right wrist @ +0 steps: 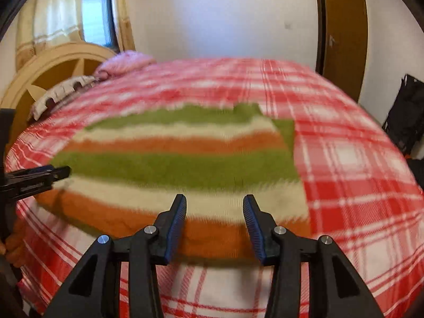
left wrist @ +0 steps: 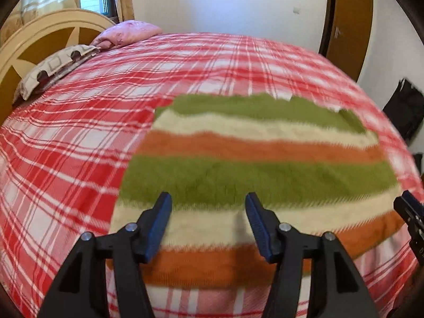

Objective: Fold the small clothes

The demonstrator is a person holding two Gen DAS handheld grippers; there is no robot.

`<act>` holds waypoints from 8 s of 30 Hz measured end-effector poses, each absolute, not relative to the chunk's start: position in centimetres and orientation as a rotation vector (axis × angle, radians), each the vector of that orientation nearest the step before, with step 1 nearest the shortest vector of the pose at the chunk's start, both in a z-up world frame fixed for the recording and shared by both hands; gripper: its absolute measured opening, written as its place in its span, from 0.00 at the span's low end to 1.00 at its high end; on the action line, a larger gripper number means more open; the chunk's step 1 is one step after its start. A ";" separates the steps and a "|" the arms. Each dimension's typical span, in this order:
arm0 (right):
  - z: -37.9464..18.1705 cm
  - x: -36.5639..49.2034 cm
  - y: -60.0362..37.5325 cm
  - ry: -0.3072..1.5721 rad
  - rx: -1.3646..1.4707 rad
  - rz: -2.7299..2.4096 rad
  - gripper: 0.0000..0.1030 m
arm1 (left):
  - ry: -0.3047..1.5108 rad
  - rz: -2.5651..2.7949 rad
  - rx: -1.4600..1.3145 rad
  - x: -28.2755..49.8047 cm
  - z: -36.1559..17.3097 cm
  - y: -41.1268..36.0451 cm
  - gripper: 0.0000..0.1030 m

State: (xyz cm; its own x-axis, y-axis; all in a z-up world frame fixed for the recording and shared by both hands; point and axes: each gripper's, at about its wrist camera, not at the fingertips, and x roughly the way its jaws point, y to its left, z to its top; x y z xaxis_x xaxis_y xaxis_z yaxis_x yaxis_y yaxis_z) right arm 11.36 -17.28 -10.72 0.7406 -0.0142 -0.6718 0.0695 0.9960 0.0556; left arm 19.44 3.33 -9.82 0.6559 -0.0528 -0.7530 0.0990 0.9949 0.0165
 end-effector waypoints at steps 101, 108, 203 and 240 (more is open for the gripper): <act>-10.9 17.8 -8.7 0.794 0.277 0.292 0.41 | 0.829 -0.114 -0.650 18.5 -13.7 12.9 0.15; -6.2 24.7 -5.7 0.873 0.283 0.462 0.55 | 0.719 -0.153 -0.593 17.5 -12.4 12.6 0.10; -11.0 23.9 -31.8 0.859 0.459 0.145 0.19 | 0.732 -0.678 0.159 11.7 -8.9 -17.2 0.33; -13.0 9.1 -25.7 0.801 0.451 0.047 0.05 | 0.791 -0.379 0.018 13.3 -8.4 -3.0 0.79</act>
